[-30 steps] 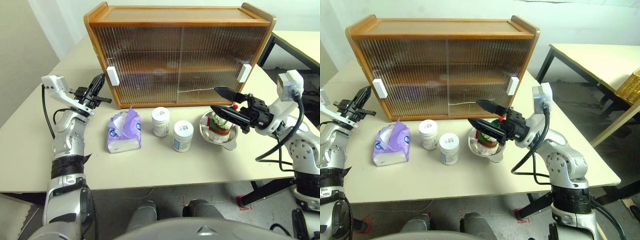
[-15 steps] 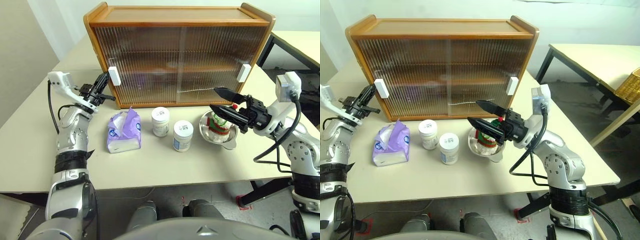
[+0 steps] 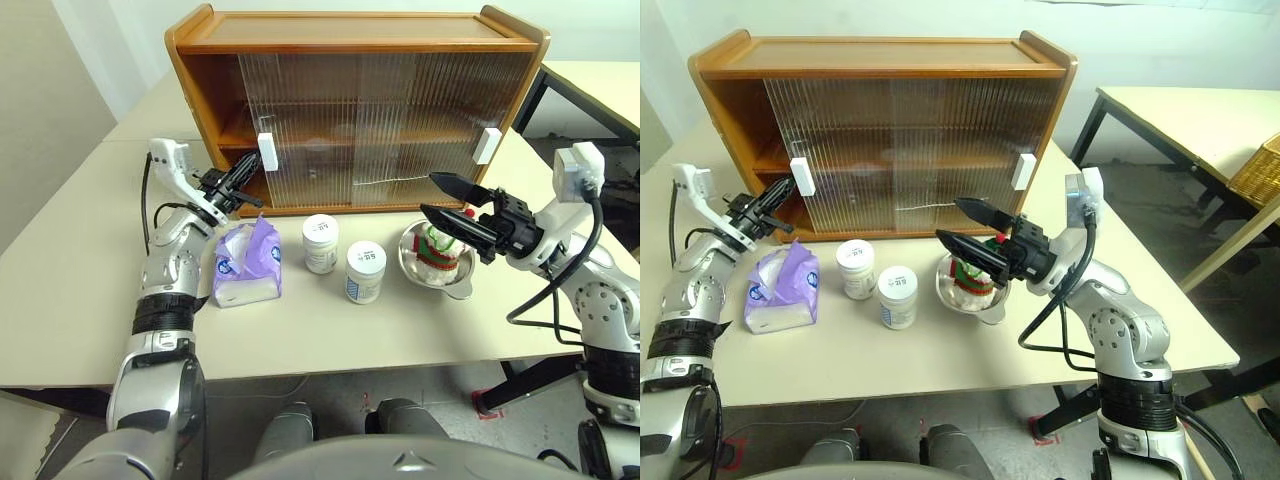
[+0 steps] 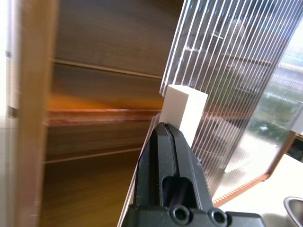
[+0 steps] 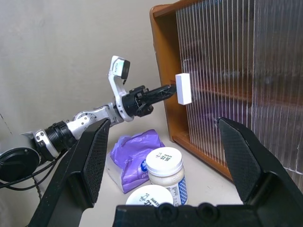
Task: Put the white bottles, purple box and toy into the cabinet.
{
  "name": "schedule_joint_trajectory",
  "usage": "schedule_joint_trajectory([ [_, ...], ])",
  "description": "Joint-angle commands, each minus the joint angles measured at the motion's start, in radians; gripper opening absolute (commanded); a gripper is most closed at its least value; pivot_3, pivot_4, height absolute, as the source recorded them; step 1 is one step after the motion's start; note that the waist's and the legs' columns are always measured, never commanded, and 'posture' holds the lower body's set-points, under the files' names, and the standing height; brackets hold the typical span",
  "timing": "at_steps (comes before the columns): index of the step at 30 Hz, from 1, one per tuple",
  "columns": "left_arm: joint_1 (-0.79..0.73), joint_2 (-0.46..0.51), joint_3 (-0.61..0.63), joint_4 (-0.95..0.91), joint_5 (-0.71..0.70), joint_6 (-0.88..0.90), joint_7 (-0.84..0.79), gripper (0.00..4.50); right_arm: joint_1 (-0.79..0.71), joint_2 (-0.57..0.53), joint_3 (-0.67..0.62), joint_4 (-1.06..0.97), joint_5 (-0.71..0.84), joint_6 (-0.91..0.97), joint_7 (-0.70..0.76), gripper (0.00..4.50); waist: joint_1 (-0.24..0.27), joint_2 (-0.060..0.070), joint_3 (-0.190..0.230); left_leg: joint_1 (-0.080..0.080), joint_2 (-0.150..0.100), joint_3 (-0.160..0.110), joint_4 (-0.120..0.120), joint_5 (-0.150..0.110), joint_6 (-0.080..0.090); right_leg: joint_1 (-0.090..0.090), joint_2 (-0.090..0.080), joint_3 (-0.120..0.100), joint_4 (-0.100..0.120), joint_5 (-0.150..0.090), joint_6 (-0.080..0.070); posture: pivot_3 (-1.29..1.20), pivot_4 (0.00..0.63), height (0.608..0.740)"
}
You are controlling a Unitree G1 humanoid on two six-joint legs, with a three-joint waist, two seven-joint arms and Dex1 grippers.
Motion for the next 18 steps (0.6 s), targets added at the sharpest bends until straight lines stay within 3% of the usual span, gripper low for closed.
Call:
schedule_joint_trajectory([
  [1, -0.030, -0.009, -0.033, 0.022, 0.017, 0.027, -0.033, 0.02, -0.004, -0.001, -0.014, -0.020, 0.013, -0.005, -0.005, 4.50, 0.000, 0.000, 0.000, 0.000, 0.000, 0.000, 0.000, 0.000, 0.000, 0.000, 0.000, 0.000, 0.000, 0.000, 0.000, -0.19, 0.000, 0.740],
  [18, -0.170, -0.089, -0.146, 0.147, 0.086, 0.022, -0.129, 0.02, 0.018, -0.016, -0.034, -0.047, 0.048, 0.014, -0.027, 4.50, -0.008, 0.000, 0.000, -0.002, 0.000, 0.000, 0.001, -0.001, 0.002, 0.000, 0.000, 0.000, -0.002, 0.000, 0.004, -0.22, 0.000, 0.740],
])
